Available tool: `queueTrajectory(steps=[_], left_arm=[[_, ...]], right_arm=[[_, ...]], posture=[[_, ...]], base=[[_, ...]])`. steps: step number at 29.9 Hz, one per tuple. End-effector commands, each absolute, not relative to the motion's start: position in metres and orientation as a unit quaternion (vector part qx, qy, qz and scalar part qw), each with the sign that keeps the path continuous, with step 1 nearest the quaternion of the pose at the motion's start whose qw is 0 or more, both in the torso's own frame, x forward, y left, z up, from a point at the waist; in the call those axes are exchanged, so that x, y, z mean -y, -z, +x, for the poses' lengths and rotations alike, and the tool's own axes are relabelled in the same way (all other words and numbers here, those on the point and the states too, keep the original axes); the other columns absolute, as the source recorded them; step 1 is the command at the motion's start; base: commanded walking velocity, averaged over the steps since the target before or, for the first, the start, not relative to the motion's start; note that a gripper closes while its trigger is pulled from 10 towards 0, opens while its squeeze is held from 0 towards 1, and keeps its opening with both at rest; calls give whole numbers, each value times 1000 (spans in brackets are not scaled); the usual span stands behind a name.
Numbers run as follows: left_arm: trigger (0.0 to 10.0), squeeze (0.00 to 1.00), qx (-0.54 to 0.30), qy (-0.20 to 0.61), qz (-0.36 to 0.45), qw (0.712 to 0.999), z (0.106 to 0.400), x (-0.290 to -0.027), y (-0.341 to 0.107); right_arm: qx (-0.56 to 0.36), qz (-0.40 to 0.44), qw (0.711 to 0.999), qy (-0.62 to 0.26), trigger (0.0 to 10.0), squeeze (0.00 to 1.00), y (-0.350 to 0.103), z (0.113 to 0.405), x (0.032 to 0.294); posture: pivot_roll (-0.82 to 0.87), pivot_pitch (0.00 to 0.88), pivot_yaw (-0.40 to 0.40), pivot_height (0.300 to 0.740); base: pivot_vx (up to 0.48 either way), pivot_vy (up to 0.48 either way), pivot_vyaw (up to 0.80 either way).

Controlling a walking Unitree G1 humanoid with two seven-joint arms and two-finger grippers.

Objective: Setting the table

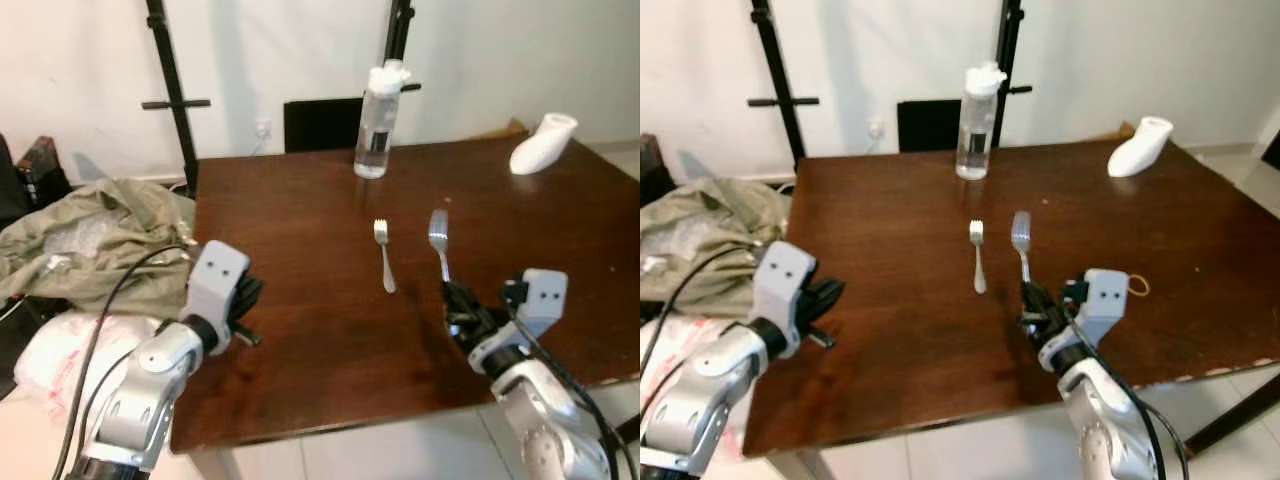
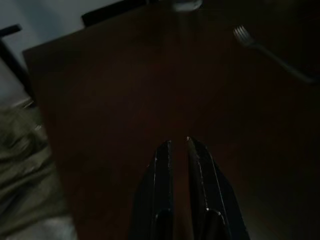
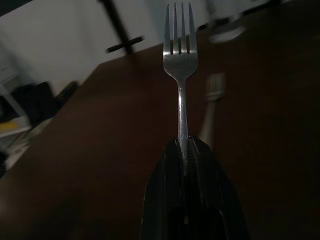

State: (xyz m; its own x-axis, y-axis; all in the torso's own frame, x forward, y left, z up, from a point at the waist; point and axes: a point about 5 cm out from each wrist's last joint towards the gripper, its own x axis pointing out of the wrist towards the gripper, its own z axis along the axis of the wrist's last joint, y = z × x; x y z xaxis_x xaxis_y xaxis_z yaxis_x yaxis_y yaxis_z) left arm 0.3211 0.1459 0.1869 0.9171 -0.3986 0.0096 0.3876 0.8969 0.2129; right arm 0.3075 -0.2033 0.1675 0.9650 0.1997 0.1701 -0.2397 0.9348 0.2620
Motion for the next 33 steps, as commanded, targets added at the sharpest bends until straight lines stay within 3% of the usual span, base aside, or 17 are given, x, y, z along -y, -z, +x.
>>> queueTrajectory(steps=[1,7,33], left_arm=[[10000,0,10,197,106,975,322,-147,-180],[10000,0,10,181,117,976,325,-151,-180],[10000,0,17,188,109,976,326,-147,-180]], right_arm=[[63,145,982,-108,10000,0,-164,306,205],[64,146,983,-94,10000,0,-164,307,206],[66,148,982,-94,10000,0,-164,305,206]], posture=[[69,77,65,740],[69,79,65,740],[66,87,67,740]], base=[[0,0,788],[117,0,131],[447,0,0]])
